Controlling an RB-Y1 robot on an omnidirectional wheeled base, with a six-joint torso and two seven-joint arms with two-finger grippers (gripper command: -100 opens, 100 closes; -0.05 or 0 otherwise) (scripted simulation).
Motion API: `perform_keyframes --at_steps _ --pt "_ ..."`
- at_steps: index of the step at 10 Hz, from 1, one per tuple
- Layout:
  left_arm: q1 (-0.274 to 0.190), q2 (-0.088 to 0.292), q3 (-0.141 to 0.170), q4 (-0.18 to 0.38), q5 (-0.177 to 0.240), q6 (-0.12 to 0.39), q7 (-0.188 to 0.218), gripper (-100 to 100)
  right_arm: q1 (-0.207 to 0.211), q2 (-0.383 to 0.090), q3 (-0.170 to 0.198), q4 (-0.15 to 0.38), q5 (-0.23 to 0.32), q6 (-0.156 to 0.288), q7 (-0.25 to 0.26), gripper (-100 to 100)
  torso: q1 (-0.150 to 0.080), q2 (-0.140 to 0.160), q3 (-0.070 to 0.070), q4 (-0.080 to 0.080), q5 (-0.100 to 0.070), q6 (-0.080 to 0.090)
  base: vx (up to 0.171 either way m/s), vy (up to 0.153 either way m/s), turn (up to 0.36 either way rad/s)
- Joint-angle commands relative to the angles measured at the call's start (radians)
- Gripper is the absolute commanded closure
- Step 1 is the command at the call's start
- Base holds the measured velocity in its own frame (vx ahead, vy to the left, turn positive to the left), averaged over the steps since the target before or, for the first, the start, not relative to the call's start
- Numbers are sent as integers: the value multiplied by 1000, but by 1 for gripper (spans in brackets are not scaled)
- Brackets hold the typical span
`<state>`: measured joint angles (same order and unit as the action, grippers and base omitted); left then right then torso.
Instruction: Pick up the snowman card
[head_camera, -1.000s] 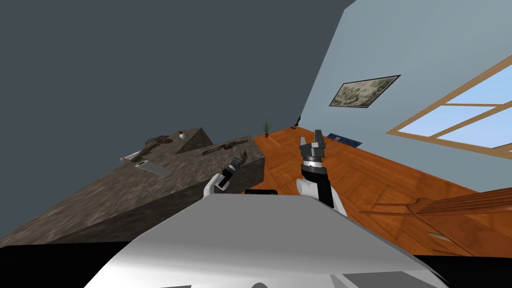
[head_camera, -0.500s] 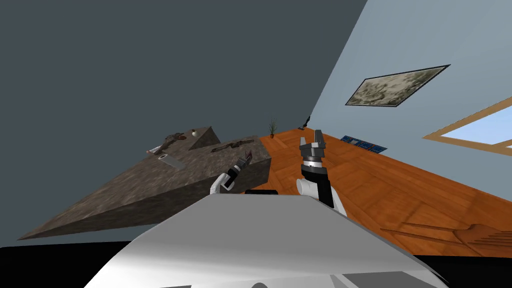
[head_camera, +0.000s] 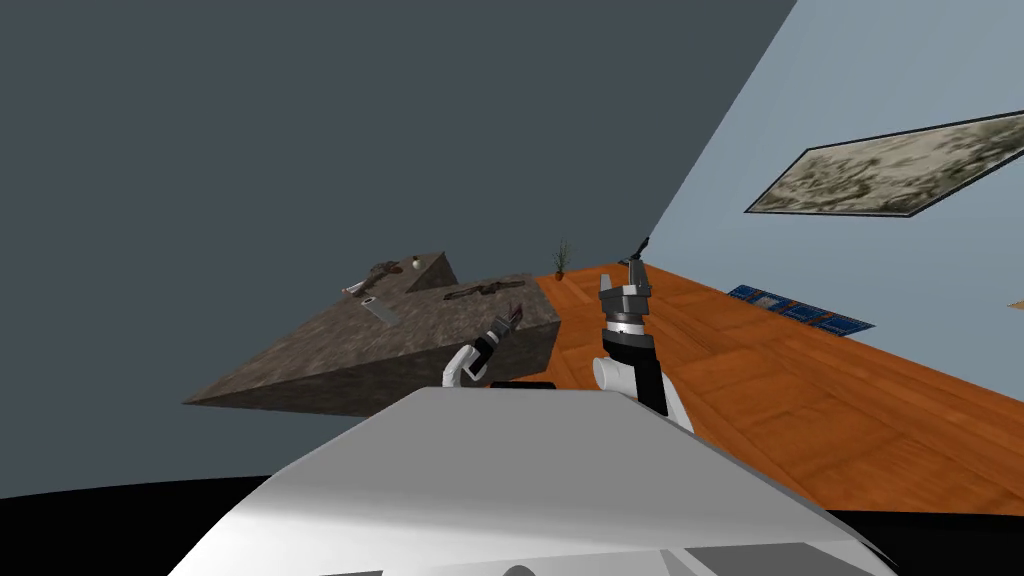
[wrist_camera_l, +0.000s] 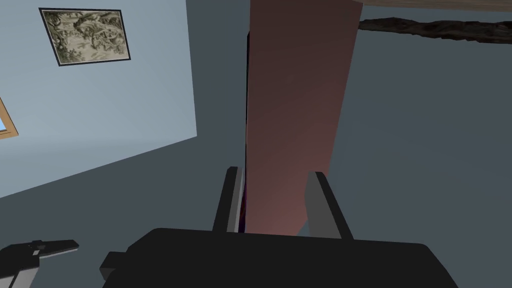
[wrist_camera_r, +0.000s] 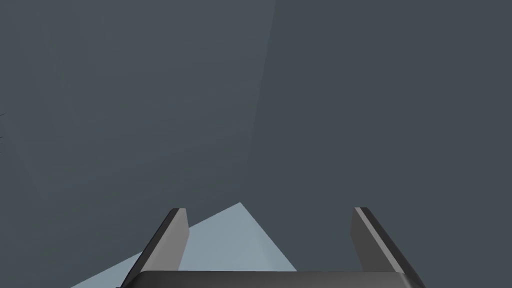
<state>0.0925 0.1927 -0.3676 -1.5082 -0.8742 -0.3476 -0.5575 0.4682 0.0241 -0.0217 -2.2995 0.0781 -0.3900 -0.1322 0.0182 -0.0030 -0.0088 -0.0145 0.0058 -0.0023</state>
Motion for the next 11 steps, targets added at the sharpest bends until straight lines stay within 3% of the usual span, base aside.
perform_keyframes --at_steps 1,2,3,4,5,6,7,8,9,10,11 --pt "-5 -19 -34 19 -13 3 -5 100 0 0 0 0 0 0 0 0 0 0 0 0 0 0 32 90 102" --pt "-23 -59 -64 38 -41 18 -12 100 0 0 0 0 0 0 0 0 0 0 -2 -3 0 0 31 110 260" --pt "-23 -59 -84 38 -41 18 -12 100 0 0 0 0 0 0 0 0 1 -1 -3 -4 0 -1 18 78 142" --pt "-42 -100 -110 57 -70 33 -19 100 0 0 0 0 0 0 0 0 0 -1 -4 -7 -1 -1 23 96 357" --pt "-42 -100 -135 57 -70 33 -19 100 0 0 0 0 0 0 0 0 1 -2 -5 -7 -1 -2 26 77 126" --pt "-60 -140 -167 76 -98 48 -26 100 0 0 0 0 0 0 0 0 0 -2 -5 -7 -1 0 33 89 257" --pt "-60 -140 -185 76 -98 48 -26 100 0 0 0 0 0 0 0 0 0 -3 -5 -7 -1 -2 34 76 142" --pt "-78 -181 -214 95 -127 63 -32 100 0 0 0 0 0 0 0 0 -1 -3 -5 -8 -1 0 50 96 288" --pt "-78 -181 -235 95 -127 63 -32 100 0 0 0 0 0 0 0 0 0 -4 -6 -7 -1 -1 49 70 149" --pt "-96 -222 -274 114 -155 77 -39 100 0 0 0 0 0 0 0 0 -1 -4 -5 -7 -1 -1 36 99 425" --pt "-96 -222 -285 114 -155 77 -39 100 0 0 0 0 0 0 0 0 0 -3 -5 -7 -1 0 45 92 -27"
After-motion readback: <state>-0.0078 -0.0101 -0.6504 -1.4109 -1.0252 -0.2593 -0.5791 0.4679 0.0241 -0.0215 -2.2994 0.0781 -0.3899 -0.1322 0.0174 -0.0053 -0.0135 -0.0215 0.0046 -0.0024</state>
